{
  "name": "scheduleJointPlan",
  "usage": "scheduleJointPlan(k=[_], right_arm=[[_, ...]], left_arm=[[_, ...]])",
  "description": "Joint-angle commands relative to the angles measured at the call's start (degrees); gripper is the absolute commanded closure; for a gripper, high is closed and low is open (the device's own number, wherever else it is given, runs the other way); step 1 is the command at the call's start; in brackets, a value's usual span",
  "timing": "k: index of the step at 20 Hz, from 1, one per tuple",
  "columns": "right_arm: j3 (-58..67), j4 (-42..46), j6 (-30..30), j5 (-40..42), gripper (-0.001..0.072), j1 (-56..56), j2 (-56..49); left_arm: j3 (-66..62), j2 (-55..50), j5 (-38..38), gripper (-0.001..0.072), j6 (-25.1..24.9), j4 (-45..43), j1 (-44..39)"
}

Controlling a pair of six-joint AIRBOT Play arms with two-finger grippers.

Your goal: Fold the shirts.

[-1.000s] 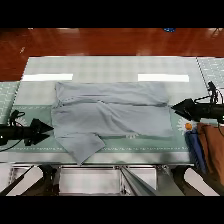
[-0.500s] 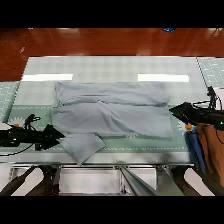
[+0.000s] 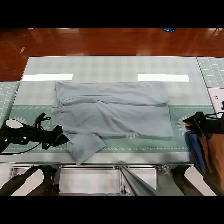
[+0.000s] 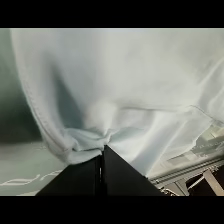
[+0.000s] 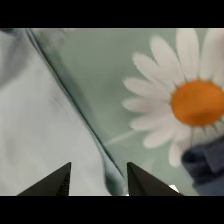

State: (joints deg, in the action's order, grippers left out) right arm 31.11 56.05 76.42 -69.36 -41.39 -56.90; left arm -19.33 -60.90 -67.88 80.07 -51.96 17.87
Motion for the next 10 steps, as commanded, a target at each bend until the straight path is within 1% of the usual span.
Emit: scheduleJointPlan(k=[1,5,8,10], right_arm=[[-3.2,5.9,2.6,-2.3,0.0295,3.1,-0.4],[-3.5,5.5,2.6,-3.7,0.0295,5.2,-3.2],[-3.5,5.3,2.4,-3.1,0.0295,8.3,-8.1],[-3.5,2.1,1.5,-0.8,0.0295,9.4,-11.3]], left_arm=[[0.0,0.0,-0.2,0.0688,-0.1,0.5,-0.4],[0.0,0.0,0.0,0.0688,-0.1,0.5,-0.4],[0.0,0.0,-0.1,0.0688,-0.1,0.6,-0.4],[0.0,0.0,-0.3,0.0687,-0.1,0.6,-0.4]])
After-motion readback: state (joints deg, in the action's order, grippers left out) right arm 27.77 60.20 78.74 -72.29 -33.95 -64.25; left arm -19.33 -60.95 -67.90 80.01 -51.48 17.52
